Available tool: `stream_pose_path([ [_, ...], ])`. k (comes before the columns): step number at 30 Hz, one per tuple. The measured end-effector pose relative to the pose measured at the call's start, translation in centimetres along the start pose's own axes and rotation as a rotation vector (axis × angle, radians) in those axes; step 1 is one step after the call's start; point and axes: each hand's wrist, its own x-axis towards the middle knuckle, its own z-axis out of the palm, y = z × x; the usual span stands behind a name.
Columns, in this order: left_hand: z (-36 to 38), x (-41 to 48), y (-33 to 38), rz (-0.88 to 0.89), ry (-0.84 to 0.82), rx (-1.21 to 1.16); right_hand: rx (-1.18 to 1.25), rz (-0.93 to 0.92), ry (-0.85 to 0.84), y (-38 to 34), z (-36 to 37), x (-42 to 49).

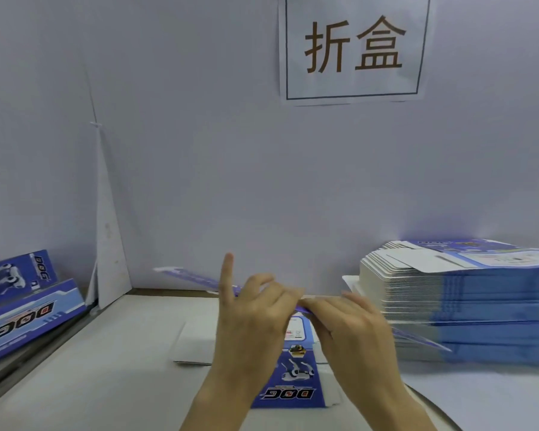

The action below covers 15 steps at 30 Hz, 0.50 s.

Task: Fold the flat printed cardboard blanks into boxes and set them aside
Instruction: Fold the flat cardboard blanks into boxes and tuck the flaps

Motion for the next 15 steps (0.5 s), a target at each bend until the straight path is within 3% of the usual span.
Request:
stream_pose_path([
  [3, -0.6, 0.0, -1.4, -0.121, 0.051, -0.037, -0.059, 0.005, 0.134, -0.2, 0.3, 0.1],
  [7, -1.4, 0.3, -2.6, -0.248, 0.162, -0.134, 0.098, 0.262, 0.378, -0.4, -1.9, 1.6],
  [10, -2.8, 1.2, -2.8, -0.474, 0.151, -0.457, 0.185, 0.395, 0.476, 0.6, -3.5, 2.3],
  [13, -3.9, 2.1, -2.2, -0.885, 0.082, -1.159, 0.543, 0.567, 0.235, 1.5, -4.3, 2.5],
  [15, -3.6, 2.1, -2.2, -1.017, -0.056, -1.383, 0.925, 0.680, 0.034, 1.8, -4.6, 2.6],
])
